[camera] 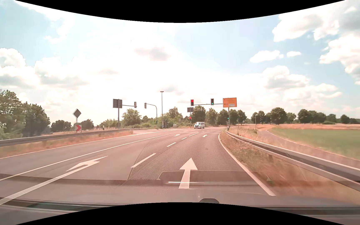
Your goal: Follow the waypoints while adhering to traffic rules and regulations
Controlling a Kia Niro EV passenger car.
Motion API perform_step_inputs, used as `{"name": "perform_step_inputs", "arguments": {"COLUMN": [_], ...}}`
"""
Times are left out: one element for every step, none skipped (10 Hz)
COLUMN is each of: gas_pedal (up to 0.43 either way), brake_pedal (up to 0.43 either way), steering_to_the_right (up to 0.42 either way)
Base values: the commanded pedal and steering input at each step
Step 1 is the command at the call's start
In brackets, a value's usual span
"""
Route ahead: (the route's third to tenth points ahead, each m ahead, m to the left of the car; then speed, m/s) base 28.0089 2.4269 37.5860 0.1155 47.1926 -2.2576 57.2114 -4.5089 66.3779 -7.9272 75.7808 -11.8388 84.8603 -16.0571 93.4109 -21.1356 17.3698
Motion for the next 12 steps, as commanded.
{"name": "perform_step_inputs", "arguments": {"gas_pedal": [0.150,0.150,0.150,0.150,0.150,0.150,0.150,0.150,0.150,0.150,0.150,0.150], "brake_pedal": [0.000,0.000,0.000,0.000,0.000,0.000,0.000,0.000,0.000,0.000,0.000,0.000], "steering_to_the_right": [0.030,0.029,0.029,0.029,0.029,0.029,0.029,0.029,0.029,0.029,0.029,0.029]}}
